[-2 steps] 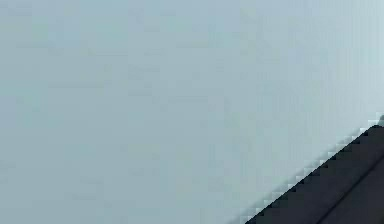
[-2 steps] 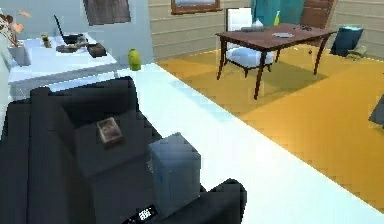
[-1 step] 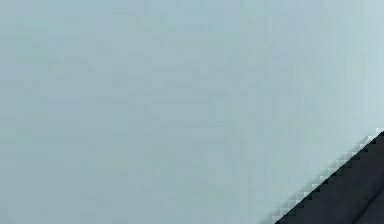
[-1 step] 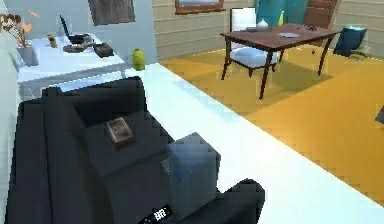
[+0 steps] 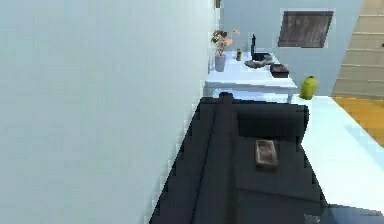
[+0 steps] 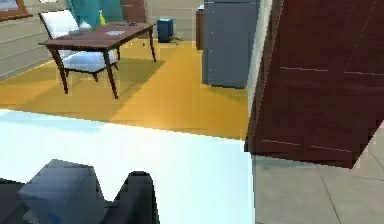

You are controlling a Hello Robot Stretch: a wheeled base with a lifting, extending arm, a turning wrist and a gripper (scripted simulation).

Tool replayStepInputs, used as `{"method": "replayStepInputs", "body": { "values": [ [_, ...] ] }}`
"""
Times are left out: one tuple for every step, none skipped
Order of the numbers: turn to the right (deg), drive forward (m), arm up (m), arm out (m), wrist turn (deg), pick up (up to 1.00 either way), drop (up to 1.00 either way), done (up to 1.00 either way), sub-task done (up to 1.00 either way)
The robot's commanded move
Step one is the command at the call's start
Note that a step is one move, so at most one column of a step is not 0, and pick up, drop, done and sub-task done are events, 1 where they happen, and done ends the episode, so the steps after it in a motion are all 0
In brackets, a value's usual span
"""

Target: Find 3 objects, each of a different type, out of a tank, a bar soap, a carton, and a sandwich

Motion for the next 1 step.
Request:
{"method": "replayStepInputs", "body": {
  "values": [
    [45.0,0.00,0.00,0.00,0.0,0.00,0.00,0.00,0.00]
  ]
}}
